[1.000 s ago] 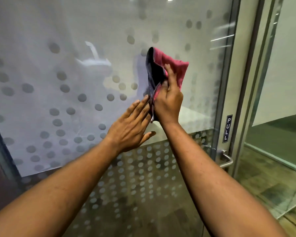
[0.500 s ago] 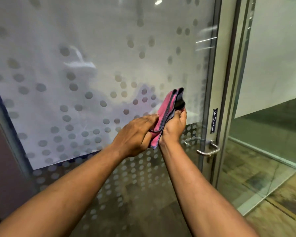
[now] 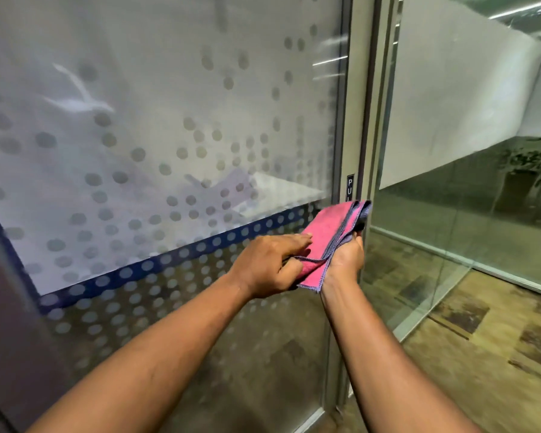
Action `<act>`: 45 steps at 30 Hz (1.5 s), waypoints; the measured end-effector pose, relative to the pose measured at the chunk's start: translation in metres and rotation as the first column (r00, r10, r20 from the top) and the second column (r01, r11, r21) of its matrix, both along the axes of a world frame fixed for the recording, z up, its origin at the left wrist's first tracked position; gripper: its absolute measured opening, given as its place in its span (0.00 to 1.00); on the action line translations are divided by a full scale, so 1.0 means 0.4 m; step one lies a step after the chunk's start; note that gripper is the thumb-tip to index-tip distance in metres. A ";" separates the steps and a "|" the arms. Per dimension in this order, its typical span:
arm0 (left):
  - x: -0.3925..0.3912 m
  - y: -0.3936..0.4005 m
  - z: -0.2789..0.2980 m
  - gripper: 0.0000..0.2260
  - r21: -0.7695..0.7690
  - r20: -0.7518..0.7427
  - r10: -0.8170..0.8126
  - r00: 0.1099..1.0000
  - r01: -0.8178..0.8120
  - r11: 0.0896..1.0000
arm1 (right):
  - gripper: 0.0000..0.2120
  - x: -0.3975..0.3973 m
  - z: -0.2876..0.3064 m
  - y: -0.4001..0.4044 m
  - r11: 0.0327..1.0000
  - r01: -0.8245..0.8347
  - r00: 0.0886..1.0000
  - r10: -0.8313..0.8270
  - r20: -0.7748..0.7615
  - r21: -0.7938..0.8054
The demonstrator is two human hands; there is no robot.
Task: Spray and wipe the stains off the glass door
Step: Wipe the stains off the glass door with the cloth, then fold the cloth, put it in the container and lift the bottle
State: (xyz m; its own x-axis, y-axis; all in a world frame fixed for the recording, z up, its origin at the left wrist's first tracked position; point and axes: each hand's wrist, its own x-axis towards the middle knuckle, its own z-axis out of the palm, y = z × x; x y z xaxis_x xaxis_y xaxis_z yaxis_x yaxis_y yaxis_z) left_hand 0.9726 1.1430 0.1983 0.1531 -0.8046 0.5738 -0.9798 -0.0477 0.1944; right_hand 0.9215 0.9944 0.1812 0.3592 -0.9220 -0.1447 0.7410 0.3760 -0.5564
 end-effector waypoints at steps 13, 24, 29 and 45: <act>-0.128 -0.162 -0.106 0.26 -0.005 -0.113 -0.123 0.986 0.123 0.992 | 0.12 -0.140 -0.074 -0.192 0.988 -0.036 0.997 0.045 -0.060 0.150; -0.212 -0.444 -0.147 0.23 -0.219 -0.068 -0.124 0.990 0.106 0.970 | 0.13 -0.289 -0.116 -0.456 0.978 -0.021 0.991 0.047 -0.122 0.208; -0.276 -0.610 -0.172 0.19 -0.275 -0.573 -0.008 0.820 -0.183 0.944 | 0.19 -0.384 -0.085 -0.558 0.982 0.015 0.998 -0.003 -0.063 0.187; -0.465 -1.077 -0.262 0.06 -0.033 -0.958 -0.002 -0.288 0.103 0.994 | 0.14 -0.601 -0.135 -0.857 0.977 0.212 0.975 -0.211 0.063 -0.010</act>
State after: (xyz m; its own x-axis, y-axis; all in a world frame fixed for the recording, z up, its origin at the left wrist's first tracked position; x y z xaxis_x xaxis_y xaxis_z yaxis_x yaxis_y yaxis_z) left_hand 0.7866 0.7120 0.0936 0.4193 -0.8623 -0.2839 0.4625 -0.0662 0.8841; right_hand 0.6811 0.6515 0.1271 0.1632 -0.9802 -0.1124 0.8358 0.1979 -0.5121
